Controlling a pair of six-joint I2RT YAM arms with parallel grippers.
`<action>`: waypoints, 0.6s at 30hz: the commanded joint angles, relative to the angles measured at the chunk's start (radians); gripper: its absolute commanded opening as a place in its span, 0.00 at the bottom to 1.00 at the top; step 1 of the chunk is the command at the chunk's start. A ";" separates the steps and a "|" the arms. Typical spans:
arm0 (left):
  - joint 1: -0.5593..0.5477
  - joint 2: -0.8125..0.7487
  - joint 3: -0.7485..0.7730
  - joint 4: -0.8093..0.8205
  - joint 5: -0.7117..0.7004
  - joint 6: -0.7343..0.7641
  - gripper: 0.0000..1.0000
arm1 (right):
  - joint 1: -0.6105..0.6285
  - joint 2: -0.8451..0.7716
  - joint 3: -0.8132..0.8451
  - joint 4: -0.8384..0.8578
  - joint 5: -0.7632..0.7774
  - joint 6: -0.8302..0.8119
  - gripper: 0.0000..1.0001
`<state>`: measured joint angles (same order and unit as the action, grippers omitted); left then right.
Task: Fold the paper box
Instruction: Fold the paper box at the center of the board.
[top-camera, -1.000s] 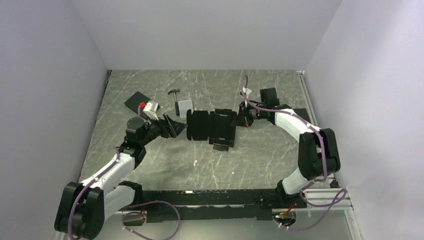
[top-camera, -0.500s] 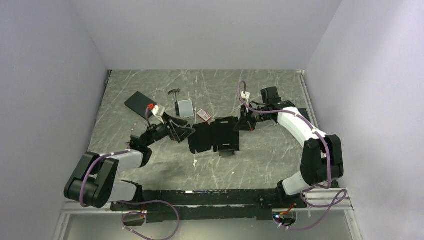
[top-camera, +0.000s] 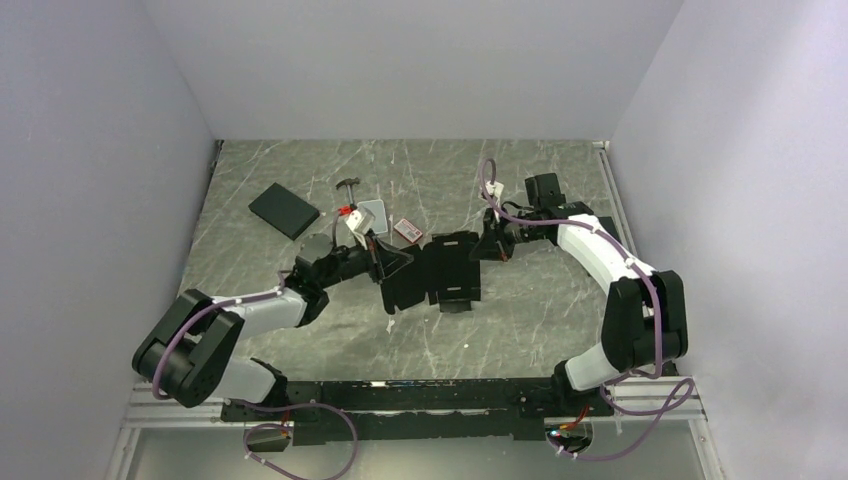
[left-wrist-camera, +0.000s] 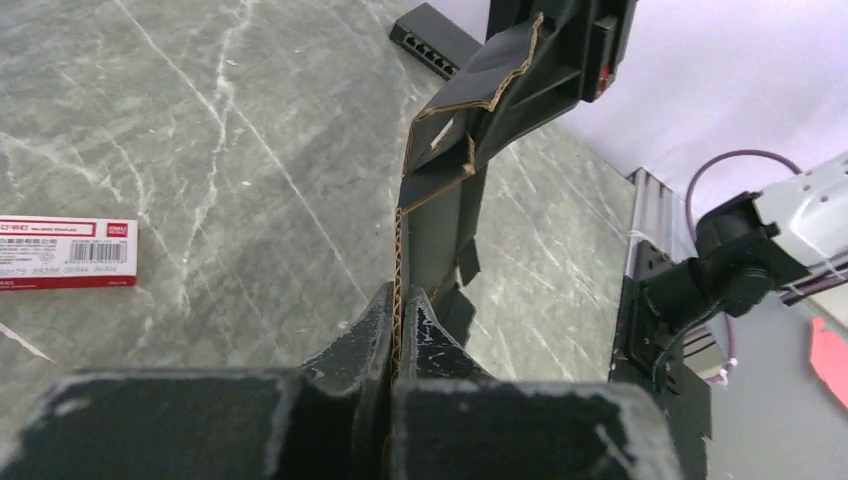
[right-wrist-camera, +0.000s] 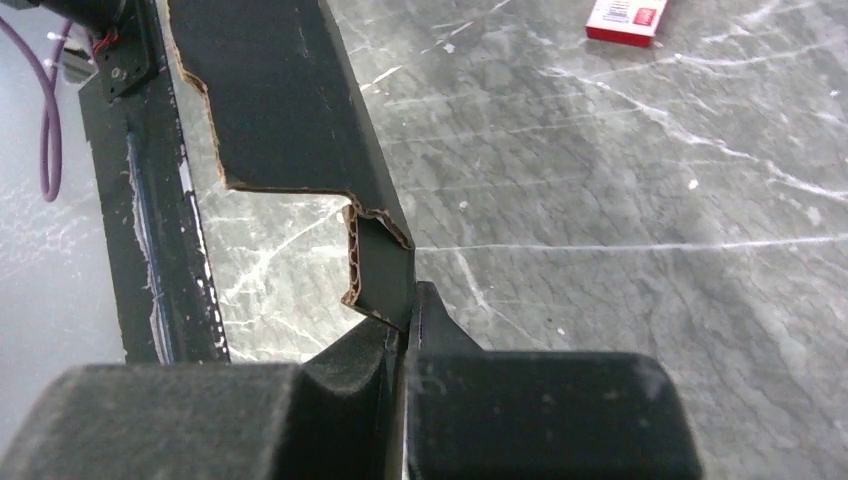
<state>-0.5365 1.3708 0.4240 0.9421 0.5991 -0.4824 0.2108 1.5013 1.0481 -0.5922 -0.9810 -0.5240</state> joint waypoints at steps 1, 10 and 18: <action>-0.051 -0.028 0.093 -0.203 -0.109 0.102 0.00 | -0.004 -0.057 -0.004 0.078 0.017 0.045 0.06; -0.089 -0.199 0.086 -0.452 -0.260 0.392 0.00 | -0.078 -0.102 0.018 -0.022 -0.096 -0.070 0.48; -0.089 -0.251 0.085 -0.529 -0.236 0.512 0.00 | -0.243 -0.186 -0.116 0.319 -0.117 0.293 0.42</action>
<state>-0.6243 1.1431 0.5110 0.4587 0.3614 -0.0891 -0.0128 1.3655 1.0168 -0.5667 -1.0866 -0.5072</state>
